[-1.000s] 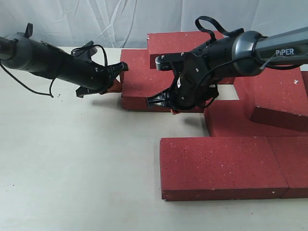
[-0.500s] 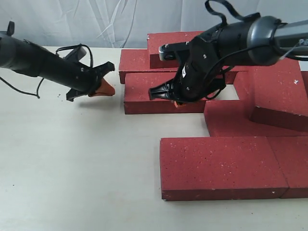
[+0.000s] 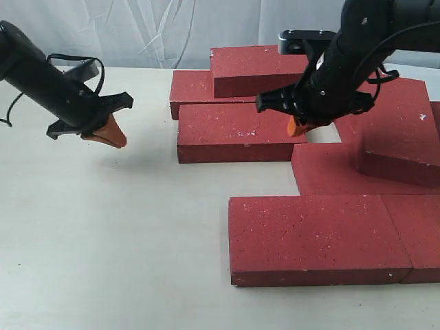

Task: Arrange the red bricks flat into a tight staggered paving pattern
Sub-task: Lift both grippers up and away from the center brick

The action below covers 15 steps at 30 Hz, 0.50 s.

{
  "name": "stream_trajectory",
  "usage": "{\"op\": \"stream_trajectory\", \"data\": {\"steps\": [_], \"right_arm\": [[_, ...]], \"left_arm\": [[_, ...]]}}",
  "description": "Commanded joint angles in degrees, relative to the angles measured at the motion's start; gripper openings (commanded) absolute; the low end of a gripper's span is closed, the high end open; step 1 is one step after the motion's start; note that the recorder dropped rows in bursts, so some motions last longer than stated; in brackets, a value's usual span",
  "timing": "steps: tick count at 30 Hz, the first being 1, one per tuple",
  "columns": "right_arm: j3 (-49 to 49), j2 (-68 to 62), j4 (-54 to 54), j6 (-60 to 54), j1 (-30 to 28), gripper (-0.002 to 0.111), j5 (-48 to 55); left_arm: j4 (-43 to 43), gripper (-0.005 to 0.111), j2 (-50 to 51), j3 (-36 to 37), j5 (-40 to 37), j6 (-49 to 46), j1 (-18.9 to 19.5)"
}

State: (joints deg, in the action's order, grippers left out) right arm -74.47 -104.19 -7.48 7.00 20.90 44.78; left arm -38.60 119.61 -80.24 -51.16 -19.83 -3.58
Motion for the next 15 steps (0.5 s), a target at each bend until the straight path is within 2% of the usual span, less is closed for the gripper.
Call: {"op": "stream_trajectory", "data": {"steps": [1,4,6,9,15], "right_arm": [[0.04,0.73,-5.27,-5.66,-5.32,-0.001,3.64],[0.04,0.73,-5.28,-5.66,-7.19,-0.001,4.65],[0.04,0.73,-5.28,-5.66,-7.67,-0.001,4.76],[0.04,0.73,-5.28,-5.66,-7.78,-0.001,4.26],[0.04,0.62,-6.81,-5.66,-7.66,-0.001,2.86]], "left_arm": [[12.27,0.000,-6.10,0.09,3.35,8.50,-3.21],[18.83,0.000,-9.84,0.98,6.57,12.28,-5.95],[20.04,0.000,-11.85,1.95,9.23,12.60,-7.65],[19.38,0.000,-12.93,2.56,11.83,12.60,-9.09],[16.29,0.000,-13.03,2.56,12.62,12.00,-9.09]]}}
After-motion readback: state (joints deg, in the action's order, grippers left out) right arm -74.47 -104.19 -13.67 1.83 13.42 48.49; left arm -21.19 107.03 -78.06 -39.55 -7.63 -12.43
